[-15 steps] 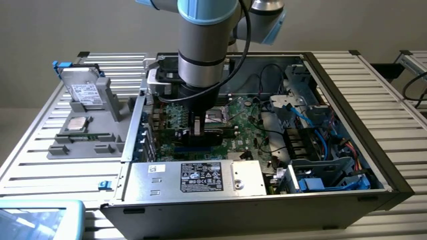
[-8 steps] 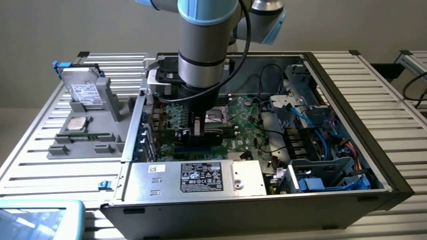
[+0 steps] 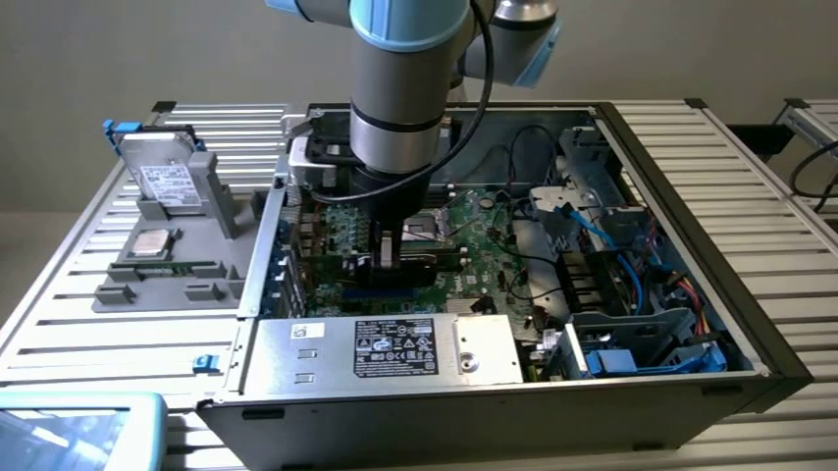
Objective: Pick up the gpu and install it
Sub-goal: 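Insert the gpu into the slot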
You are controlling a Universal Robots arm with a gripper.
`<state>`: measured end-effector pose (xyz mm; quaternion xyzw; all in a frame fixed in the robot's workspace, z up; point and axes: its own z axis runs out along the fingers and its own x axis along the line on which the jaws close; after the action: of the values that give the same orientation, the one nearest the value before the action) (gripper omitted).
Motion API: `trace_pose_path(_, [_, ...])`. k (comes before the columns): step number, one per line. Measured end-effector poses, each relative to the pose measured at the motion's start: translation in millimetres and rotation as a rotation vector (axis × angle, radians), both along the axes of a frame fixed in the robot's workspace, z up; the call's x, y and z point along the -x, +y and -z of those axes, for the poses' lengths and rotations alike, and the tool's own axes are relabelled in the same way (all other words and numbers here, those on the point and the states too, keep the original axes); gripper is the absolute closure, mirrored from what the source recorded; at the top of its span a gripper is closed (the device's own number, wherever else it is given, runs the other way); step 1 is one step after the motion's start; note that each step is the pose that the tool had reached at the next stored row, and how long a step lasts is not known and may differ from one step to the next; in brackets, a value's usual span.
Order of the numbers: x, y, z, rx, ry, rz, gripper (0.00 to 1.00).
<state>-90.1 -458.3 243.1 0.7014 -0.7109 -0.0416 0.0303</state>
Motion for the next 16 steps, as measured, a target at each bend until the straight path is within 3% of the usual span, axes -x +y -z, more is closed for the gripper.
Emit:
trace_pose_path(10, [-2.1, -0.8, -1.2, 0.0004, 0.0031, 0.001, 0.72])
trace_pose_path(16, [-2.1, -1.0, -1.4, 0.0007, 0.0102, 0.001, 0.72])
